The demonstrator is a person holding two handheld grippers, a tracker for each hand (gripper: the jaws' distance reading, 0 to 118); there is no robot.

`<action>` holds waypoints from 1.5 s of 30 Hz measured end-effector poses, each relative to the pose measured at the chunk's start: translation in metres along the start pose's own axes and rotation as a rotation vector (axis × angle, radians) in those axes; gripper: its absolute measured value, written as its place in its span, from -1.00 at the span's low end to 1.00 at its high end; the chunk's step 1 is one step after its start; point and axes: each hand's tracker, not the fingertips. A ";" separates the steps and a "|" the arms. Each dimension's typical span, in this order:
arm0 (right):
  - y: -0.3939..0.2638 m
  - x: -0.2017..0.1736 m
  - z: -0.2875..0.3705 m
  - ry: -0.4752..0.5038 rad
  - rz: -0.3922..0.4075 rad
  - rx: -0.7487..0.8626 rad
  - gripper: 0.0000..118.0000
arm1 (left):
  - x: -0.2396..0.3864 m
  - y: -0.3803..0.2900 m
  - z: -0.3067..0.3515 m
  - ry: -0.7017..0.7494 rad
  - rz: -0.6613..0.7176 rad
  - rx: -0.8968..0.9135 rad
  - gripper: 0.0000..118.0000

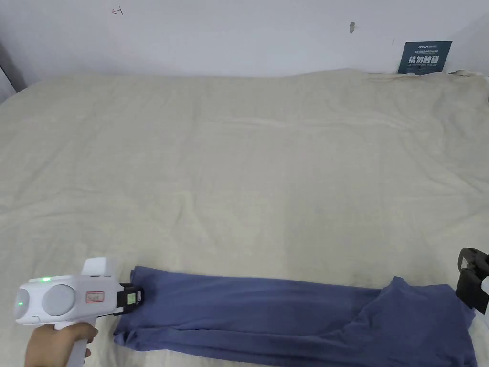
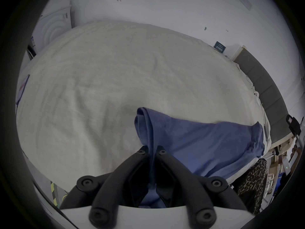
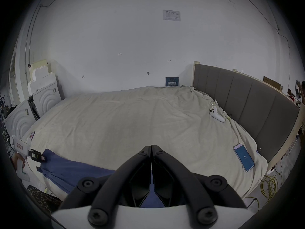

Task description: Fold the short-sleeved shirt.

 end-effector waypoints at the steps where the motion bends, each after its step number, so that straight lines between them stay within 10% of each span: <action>1: 0.000 0.001 0.000 0.002 -0.002 0.003 -1.00 | -0.005 0.002 0.006 -0.004 0.034 0.001 -0.94; 12: 0.004 0.000 0.002 0.035 -0.009 0.023 -1.00 | -0.012 0.003 0.061 0.075 0.091 -0.005 -0.94; 20: 0.002 0.001 0.010 0.051 -0.012 0.031 -1.00 | 0.074 0.014 0.065 -0.169 0.064 -0.030 -0.94; 40: -0.008 0.037 0.029 -0.001 -0.043 0.032 -1.00 | 0.236 -0.010 -0.079 -0.262 -0.045 -0.205 -0.91; 42: -0.009 0.039 0.029 -0.006 -0.044 0.030 -1.00 | 0.239 -0.013 -0.086 -0.242 -0.066 -0.213 -0.62; 45: -0.009 0.041 0.029 -0.012 -0.048 0.029 -1.00 | 0.243 -0.017 -0.083 -0.229 -0.096 -0.198 0.39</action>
